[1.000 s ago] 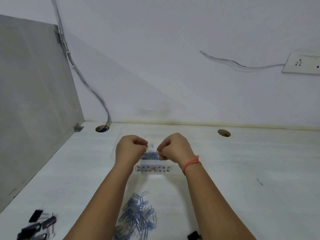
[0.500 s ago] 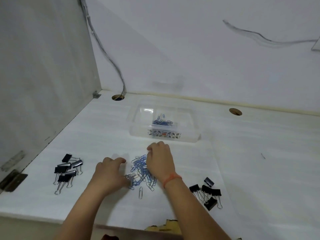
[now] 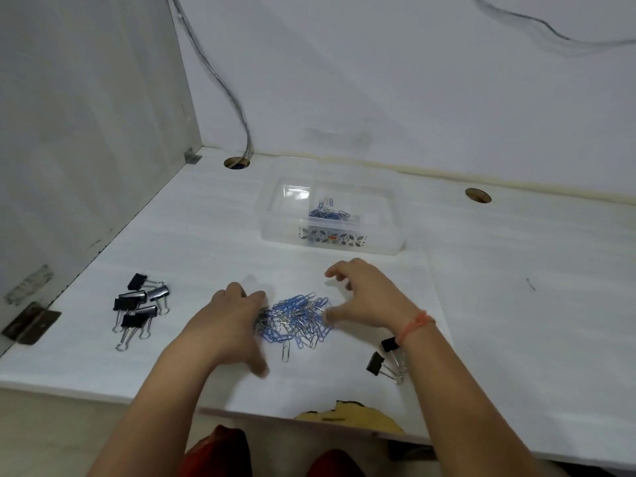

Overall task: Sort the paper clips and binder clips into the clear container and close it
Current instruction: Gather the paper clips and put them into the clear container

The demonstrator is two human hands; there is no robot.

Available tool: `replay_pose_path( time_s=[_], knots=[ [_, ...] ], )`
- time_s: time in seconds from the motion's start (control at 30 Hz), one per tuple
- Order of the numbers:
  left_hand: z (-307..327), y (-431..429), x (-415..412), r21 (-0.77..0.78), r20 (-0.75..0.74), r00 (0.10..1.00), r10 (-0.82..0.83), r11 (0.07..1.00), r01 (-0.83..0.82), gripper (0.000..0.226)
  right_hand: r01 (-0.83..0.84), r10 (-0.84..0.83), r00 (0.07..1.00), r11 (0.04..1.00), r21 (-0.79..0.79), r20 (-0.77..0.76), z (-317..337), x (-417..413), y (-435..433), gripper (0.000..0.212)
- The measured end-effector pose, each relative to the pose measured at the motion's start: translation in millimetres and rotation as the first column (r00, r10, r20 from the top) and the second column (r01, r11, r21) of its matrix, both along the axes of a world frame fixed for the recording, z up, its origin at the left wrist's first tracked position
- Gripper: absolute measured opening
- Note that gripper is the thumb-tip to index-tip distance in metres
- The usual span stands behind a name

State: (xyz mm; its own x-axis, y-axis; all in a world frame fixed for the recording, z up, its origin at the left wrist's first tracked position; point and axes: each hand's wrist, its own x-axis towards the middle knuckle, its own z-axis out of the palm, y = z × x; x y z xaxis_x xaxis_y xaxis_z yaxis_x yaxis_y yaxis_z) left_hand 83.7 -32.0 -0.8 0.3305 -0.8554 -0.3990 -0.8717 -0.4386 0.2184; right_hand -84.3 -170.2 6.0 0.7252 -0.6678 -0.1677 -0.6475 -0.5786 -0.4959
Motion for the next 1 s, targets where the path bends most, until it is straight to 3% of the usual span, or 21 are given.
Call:
replay_pose_path(
  time_s=[0.07, 0.13, 0.5, 0.87, 1.0],
  knots=[
    [0, 1, -5, 0.024, 0.026, 1.0, 0.01, 1.0, -0.01, 0.098, -0.057, 0.064, 0.968, 0.998, 0.037, -0.242, 4, -1, 4, 0.097],
    [-2, -3, -9, 0.011, 0.015, 0.999, 0.034, 0.999, -0.034, 0.092, -0.086, 0.098, 0.953, 0.995, 0.054, -0.286, -2, 7, 13, 0.105],
    [-8, -38, -20, -0.14, -0.079, 0.992, 0.1, 0.984, -0.111, 0.064, -0.093, 0.088, 0.979, 0.996, -0.017, -0.184, -9, 47, 24, 0.064],
    [-7, -52, -15, -0.297, -0.226, 0.957, 0.183, 0.922, -0.247, 0.03, 0.088, -0.092, 0.996, 0.985, -0.145, -0.017, -15, 54, 31, 0.019],
    [1, -56, -15, -0.331, -0.254, 0.95, 0.181, 0.907, -0.261, 0.026, 0.114, -0.114, 0.993, 0.98, -0.16, 0.012, -4, 53, 28, 0.016]
  ],
)
